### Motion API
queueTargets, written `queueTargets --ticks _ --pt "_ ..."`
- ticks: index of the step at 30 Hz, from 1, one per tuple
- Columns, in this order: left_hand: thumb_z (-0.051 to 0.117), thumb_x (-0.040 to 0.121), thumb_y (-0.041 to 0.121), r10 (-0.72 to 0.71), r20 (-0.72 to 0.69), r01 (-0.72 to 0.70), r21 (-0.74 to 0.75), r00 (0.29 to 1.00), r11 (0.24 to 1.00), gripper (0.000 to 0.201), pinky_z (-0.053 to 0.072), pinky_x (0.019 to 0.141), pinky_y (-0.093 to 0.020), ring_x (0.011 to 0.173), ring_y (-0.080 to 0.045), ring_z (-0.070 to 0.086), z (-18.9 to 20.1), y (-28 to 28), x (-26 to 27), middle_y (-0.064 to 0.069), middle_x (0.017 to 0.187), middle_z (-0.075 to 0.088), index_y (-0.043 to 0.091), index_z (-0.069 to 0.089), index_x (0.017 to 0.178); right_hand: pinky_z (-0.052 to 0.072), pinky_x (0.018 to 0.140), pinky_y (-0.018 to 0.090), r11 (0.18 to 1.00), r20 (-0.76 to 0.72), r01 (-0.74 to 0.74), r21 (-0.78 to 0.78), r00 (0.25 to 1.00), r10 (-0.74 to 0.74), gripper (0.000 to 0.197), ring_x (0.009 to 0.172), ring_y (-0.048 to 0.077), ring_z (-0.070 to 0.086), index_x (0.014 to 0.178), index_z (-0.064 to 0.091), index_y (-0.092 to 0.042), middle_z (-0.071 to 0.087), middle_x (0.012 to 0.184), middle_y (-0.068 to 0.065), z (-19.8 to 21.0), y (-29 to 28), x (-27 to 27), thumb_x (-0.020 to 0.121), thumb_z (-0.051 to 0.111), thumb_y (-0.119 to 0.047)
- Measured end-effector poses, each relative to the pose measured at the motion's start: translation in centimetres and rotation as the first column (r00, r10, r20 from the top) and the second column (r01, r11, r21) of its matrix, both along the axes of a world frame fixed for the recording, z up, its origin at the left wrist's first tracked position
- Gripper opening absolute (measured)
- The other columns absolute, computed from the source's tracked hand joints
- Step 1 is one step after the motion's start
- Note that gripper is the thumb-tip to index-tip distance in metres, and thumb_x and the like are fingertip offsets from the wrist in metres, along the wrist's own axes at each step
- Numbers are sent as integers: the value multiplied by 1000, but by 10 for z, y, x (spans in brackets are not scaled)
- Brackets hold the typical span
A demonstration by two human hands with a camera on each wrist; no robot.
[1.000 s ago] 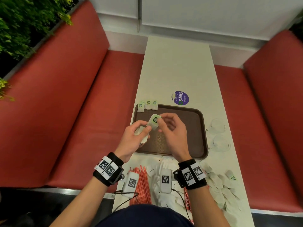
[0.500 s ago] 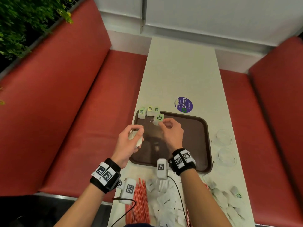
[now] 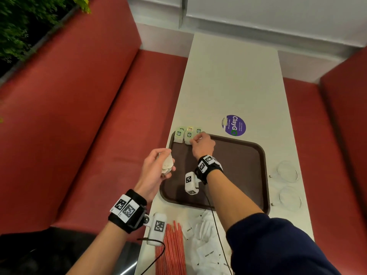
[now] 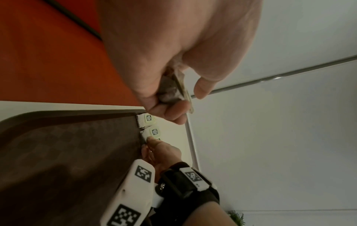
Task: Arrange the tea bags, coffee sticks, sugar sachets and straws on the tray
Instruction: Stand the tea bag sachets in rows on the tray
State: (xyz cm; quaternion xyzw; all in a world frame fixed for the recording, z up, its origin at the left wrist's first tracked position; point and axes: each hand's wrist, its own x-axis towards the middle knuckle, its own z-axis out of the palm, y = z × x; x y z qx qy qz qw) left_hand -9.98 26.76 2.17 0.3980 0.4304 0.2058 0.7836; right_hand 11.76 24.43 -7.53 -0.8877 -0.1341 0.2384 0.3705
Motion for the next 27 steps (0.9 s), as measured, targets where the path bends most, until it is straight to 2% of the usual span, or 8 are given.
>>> queueTargets --ticks 5,10,13,16,19,22,24,27 --pt "53 108 12 20 56 -17 -47 998 999 28 47 57 -31 77 -25 67 -2 7 1 -19 99 68 4 62 133 43 88 29 998 -15 60 5 998 -60 5 84 19 46 107 72 -15 67 121 18 0 6 -4 102 71 -15" --pt "42 104 0 -15 71 17 -33 997 999 38 51 65 -33 84 -27 69 0 9 1 -22 108 68 7 64 134 36 84 25 1000 10 30 5 999 -30 9 73 2 37 111 75 -16 71 123 17 6 7 -7 105 68 -17" --pt "46 105 -4 -69 55 67 35 996 997 40 55 70 -33 91 -25 70 2 7 0 -18 123 69 14 66 135 34 83 23 1000 40 16 10 999 -16 14 82 10 47 115 75 -14 73 123 12 18 0 -13 106 67 -21" --pt "57 106 -1 -100 44 95 92 994 991 39 58 73 -30 95 -22 74 4 5 0 -12 131 70 21 66 136 50 88 31 987 123 -11 163 992 -9 13 97 16 67 107 76 -16 78 105 -1 40 -14 -29 104 66 -23" --pt "63 105 1 -113 62 104 130 992 986 39 57 73 -32 94 -22 73 6 0 0 -12 131 71 24 67 135 59 94 34 938 111 -95 333 992 61 15 92 5 73 108 76 -27 78 100 -14 69 -38 -51 101 65 -19" --pt "65 104 1 -122 92 108 143 988 984 40 55 70 -32 91 -21 70 12 -5 -2 -11 126 73 27 67 135 61 92 28 849 63 -272 453 960 274 42 98 10 75 121 73 -32 77 116 -15 99 -72 -70 94 65 -1" --pt "67 103 1 -120 99 105 148 988 983 37 53 66 -30 87 -20 68 15 -9 -3 -13 120 73 25 69 132 63 88 31 787 149 -397 472 916 373 50 100 16 73 125 72 -33 73 126 -13 109 -94 -80 90 69 4" --pt "71 102 6 -131 68 120 146 989 982 23 50 61 -26 80 -18 63 17 -16 -4 -13 112 73 14 73 123 63 82 41 757 286 -441 483 896 340 36 97 21 73 116 78 -28 70 126 -10 107 -115 -90 90 82 -3"
